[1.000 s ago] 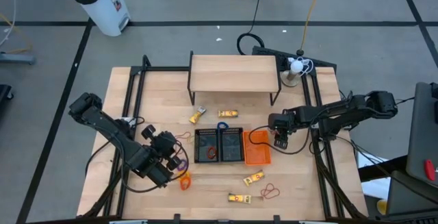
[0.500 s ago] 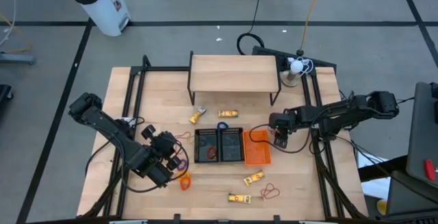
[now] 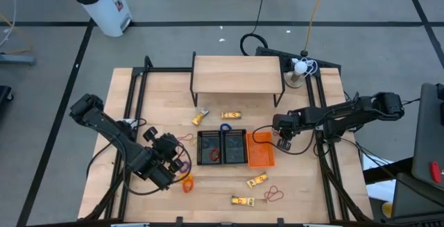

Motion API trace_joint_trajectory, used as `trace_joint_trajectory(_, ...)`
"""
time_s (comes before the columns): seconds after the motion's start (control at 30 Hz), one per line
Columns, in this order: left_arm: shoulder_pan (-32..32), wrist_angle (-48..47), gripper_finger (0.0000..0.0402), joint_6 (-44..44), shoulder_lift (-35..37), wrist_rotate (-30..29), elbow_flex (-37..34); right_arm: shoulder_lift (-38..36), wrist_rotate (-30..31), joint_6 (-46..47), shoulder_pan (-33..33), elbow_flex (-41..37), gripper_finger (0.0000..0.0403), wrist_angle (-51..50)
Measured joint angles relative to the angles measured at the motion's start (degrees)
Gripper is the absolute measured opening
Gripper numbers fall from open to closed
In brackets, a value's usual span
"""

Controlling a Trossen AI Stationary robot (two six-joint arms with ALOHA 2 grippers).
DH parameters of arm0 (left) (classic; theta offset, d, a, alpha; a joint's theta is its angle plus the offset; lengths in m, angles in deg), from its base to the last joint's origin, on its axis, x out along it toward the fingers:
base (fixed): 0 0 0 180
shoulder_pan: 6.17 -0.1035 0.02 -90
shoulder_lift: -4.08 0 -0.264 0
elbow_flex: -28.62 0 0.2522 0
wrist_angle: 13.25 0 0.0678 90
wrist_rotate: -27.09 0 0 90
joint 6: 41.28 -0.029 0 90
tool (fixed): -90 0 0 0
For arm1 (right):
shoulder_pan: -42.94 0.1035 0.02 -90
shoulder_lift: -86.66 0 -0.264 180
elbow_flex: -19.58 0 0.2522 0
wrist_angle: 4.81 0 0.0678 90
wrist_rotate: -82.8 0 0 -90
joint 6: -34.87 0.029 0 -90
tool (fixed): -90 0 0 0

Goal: Pick & Place Office Desk Supplies
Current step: Put the rubber band into the orange basket

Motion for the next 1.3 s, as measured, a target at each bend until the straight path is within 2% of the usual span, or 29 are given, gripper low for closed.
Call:
trace_joint_trajectory(0.33, 0.0, -0.04, 0.0093, 0.0, 0.0, 0.0, 0.0, -1.94, 0.88, 2.79, -0.02, 1.09, 0.0001, -2.98)
trace_joint_trajectory(0.47, 0.0, -0.07, 0.0093, 0.02, -0.02, 0.02, 0.0, -5.76, 2.29, 4.91, 0.06, 3.23, 0.0001, -11.66)
trace_joint_trajectory(0.7, 0.0, -0.07, 0.0093, 0.02, -0.01, 0.05, 0.0, -14.59, 7.84, 6.65, 0.12, 7.88, 0.0001, -16.19)
trace_joint_trajectory(1.03, 0.0, -0.05, 0.0093, 0.02, -0.01, 0.07, 0.0, -26.0, 12.1, 3.1, 0.14, 8.96, 0.0, -5.56)
trace_joint_trajectory(1.3, 0.02, -0.02, 0.0093, 0.04, -0.01, 0.07, 0.0, -28.87, 12.1, -4.48, 0.37, 8.96, 0.0, 4.56)
